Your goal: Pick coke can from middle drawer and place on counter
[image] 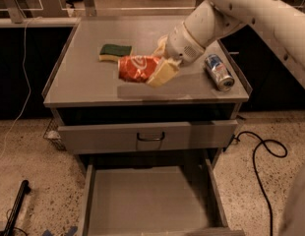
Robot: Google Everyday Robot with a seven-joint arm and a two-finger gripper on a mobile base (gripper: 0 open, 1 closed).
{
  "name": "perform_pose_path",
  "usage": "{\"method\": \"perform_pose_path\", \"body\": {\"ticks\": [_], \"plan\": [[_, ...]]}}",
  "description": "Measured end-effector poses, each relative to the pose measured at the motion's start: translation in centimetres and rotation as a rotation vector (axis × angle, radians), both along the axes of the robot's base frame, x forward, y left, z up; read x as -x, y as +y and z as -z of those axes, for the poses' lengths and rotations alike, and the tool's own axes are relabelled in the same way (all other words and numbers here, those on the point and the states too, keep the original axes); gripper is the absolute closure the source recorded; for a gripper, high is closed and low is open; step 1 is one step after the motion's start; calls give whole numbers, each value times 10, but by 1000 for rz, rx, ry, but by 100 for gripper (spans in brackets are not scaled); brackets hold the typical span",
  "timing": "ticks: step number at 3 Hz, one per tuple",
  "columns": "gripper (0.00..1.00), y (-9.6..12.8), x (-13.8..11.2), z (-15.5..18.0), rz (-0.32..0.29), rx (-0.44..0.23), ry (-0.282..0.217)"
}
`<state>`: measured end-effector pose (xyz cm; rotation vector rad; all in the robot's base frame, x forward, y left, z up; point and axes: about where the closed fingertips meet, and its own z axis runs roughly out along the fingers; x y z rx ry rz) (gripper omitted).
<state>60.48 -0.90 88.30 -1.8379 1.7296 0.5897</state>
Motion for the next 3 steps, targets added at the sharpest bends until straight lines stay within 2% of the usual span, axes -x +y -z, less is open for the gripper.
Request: {"method": "perform_pose_path", "body": {"ticks": [1,2,3], "plan": [[100,2,-46,-26,92,-82,7],[100,3,-73,-40,180,-117,-1],[100,3,-73,-40,180,-117,-1]]}}
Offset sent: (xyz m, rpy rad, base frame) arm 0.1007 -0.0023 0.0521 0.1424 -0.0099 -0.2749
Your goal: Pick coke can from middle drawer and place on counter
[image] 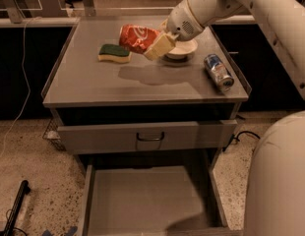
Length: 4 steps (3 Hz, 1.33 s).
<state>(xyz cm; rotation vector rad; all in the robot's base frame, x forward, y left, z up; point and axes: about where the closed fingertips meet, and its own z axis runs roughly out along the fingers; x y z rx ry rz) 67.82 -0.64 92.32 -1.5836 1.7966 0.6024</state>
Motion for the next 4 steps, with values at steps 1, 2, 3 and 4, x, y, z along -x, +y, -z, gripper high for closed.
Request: {"method": "perform_pose_path", "body": {"ticks": [1,2,3,4], "plan": [[100,3,8,18,-20,37,-2],[100,7,17,45,-35,82,8],[100,10,25,65,-48,123,11],[100,12,28,73,-54,140,8]]}}
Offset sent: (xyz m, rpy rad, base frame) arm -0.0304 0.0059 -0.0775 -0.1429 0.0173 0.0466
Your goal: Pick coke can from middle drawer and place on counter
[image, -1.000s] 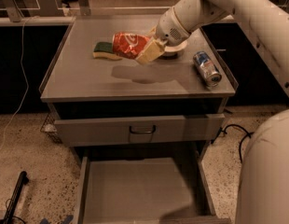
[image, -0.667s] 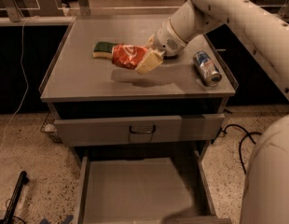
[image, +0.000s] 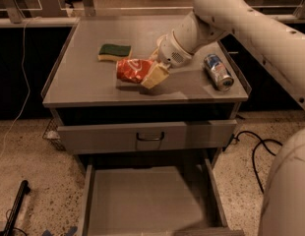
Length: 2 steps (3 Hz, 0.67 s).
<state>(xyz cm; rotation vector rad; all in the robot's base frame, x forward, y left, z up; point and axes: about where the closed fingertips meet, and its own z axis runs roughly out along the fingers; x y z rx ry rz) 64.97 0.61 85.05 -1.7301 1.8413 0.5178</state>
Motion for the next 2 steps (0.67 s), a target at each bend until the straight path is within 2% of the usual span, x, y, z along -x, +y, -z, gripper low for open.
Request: {"method": "perform_pose_path", "body": {"ticks": [2], "plan": [[51,0,0,0,0,1,0]]}}
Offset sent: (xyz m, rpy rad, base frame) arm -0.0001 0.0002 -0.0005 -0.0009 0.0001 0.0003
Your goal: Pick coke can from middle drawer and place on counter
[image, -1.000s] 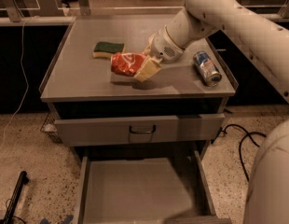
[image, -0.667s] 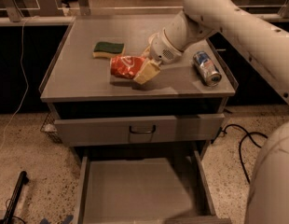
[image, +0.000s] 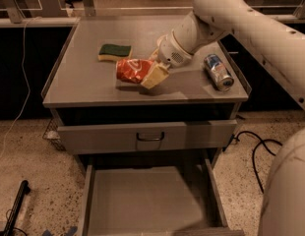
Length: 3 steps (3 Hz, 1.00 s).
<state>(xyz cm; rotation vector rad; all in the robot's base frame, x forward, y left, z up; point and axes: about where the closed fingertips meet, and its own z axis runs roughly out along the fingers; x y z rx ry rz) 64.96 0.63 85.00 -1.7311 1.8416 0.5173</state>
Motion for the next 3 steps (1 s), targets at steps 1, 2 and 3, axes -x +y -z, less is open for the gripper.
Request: {"method": "perform_pose_path", "body": {"ticks": [1,2,3], "plan": [[20,0,0,0,0,0,0],[0,0,0,0,0,0,0],[0,0,0,0,0,0,0]]}}
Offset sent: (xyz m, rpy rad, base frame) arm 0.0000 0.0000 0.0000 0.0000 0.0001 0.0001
